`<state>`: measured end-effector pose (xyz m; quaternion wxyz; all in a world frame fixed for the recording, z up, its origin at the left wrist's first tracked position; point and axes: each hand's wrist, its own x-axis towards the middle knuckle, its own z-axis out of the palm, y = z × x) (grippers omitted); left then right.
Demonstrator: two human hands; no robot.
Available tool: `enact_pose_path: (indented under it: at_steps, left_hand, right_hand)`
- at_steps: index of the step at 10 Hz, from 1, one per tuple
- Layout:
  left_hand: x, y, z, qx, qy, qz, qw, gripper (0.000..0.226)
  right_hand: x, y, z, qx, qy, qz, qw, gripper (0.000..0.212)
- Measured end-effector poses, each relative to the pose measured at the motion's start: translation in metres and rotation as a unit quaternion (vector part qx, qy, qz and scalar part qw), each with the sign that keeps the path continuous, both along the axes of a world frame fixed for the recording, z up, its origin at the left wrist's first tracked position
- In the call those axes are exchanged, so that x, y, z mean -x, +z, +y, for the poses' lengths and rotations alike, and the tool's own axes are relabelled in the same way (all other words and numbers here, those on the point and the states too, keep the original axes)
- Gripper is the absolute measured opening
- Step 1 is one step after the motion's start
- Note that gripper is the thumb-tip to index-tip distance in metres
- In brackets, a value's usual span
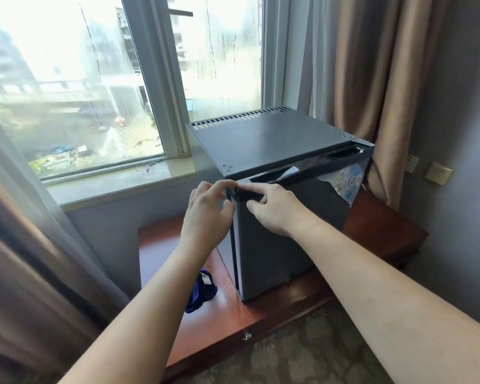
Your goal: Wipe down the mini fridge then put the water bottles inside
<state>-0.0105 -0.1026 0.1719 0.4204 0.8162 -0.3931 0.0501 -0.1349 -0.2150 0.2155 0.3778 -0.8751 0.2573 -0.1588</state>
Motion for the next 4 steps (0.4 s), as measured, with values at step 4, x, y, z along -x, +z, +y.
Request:
enact_pose_path:
  at_steps: [4]
  left_hand:
    - [0.038, 0.148, -0.094, 0.154, 0.021, 0.224, 0.962, 0.043]
  right_hand:
    - [0.018, 0.110, -0.104, -0.120, -0.023, -0.186, 0.975, 0.047]
